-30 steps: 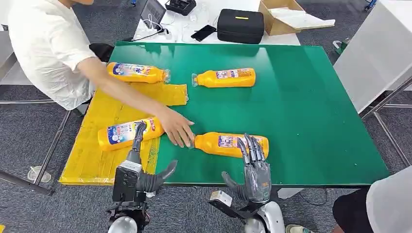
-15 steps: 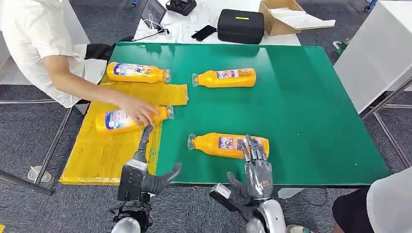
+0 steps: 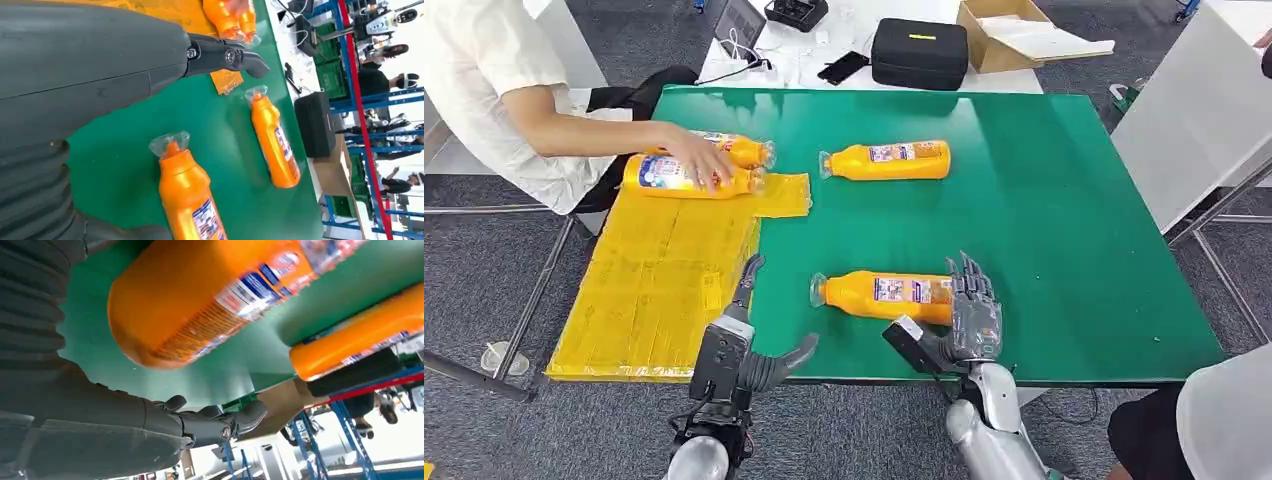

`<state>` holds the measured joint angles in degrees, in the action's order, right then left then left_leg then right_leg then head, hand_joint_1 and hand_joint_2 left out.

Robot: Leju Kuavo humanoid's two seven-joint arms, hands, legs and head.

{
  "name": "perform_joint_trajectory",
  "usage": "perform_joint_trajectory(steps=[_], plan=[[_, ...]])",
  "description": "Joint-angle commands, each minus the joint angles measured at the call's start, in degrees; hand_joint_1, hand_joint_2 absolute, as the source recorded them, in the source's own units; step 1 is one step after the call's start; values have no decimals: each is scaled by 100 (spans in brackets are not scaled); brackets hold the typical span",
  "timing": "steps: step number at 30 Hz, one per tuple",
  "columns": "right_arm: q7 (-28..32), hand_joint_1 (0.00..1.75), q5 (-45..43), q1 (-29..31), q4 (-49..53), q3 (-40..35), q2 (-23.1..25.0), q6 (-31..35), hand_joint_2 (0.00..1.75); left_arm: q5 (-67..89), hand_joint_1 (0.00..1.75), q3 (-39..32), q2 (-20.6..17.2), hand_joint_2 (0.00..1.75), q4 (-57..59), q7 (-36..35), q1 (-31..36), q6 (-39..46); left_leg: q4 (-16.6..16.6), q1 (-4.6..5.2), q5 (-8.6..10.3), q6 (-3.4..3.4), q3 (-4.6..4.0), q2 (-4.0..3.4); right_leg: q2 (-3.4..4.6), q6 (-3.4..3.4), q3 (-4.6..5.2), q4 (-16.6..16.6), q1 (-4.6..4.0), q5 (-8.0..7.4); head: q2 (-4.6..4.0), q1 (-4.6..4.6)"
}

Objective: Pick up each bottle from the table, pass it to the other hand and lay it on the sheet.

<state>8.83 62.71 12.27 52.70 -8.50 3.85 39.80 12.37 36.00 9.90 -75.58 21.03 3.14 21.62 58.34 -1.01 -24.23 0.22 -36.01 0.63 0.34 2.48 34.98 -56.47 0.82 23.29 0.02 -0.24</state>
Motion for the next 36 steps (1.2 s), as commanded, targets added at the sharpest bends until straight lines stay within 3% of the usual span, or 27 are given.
perform_joint_trajectory(steps=[1,9,16,31,36], plan=[[-108,0,10,498,-1024,-262,-311,-99,175,4,0,141,-41,175,471,-80,305,7,-6,1,-3,3,21,-4,-2,-7,-21,6,-2,3,-2,0],[-276,0,-10,610,-1182,-260,-367,-344,175,7,0,176,-29,175,497,-144,328,-45,-6,3,-8,8,43,-14,0,-14,-42,7,-2,6,-2,2],[-298,0,8,764,-1437,-307,-369,-510,175,-95,0,131,-1,175,489,-291,331,-106,-4,0,-2,3,12,-7,1,-6,-13,4,-2,1,-2,0],[-465,0,222,908,-1500,-486,-346,-481,175,-281,0,111,12,175,518,-339,317,-184,-4,1,-1,3,15,-8,1,-6,-14,3,-1,0,-2,0],[-431,0,-76,989,-1677,-427,-318,-981,175,-364,0,98,27,175,562,-315,345,-166,-5,1,-6,5,32,-11,-1,-11,-31,4,-3,5,-2,0]])
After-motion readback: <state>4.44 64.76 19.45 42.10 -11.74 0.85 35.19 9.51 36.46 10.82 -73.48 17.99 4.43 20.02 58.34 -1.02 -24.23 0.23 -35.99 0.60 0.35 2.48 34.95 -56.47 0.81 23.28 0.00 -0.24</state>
